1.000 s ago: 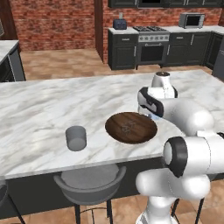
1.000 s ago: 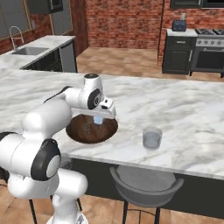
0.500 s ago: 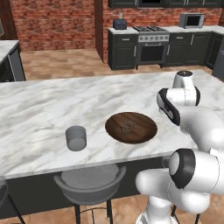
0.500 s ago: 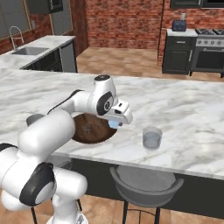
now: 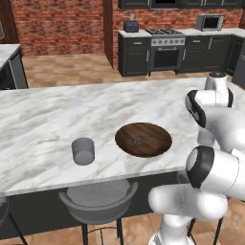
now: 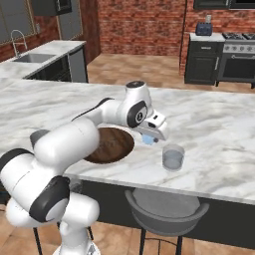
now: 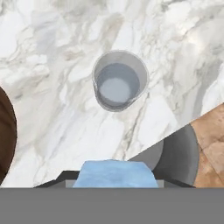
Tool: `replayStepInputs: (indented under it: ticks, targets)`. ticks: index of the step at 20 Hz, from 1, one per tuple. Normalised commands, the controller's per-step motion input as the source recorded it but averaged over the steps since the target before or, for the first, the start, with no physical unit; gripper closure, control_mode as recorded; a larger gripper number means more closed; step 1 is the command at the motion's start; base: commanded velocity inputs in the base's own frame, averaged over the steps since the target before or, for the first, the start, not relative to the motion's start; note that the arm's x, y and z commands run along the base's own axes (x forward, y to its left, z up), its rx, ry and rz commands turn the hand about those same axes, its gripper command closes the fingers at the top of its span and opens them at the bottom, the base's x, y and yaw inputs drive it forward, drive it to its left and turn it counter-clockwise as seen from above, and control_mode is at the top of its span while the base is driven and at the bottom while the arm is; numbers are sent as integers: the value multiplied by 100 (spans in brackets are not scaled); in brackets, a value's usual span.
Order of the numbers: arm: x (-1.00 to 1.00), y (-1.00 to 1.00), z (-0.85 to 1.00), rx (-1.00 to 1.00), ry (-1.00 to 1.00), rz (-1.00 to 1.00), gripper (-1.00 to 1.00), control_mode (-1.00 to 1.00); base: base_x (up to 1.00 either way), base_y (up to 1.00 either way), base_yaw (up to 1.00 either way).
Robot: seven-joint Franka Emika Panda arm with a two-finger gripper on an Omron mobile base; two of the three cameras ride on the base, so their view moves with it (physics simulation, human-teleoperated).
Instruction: There are four ice cubes in the ice bowl. Place two ice cubes in each glass of water.
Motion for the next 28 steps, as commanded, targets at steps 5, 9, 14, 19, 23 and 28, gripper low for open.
replayStepInputs:
  ticks: [5,9,14,19,23,28]
  targets:
    - [23,-44,-10,0,-2,-5,100,-100,0,0,0]
    - [43,-44,-36,0,-1,0,100,-100,0,0,0]
    - [54,-10,-25,3,0,0,100,-100,0,0,0]
    - [27,-29,-37,2,0,-1,100,-100,0,0,0]
    - [15,-37,-32,3,0,-5,100,-100,0,0,0]
    - [21,-5,-22,4,0,-2,100,-100,0,0,0]
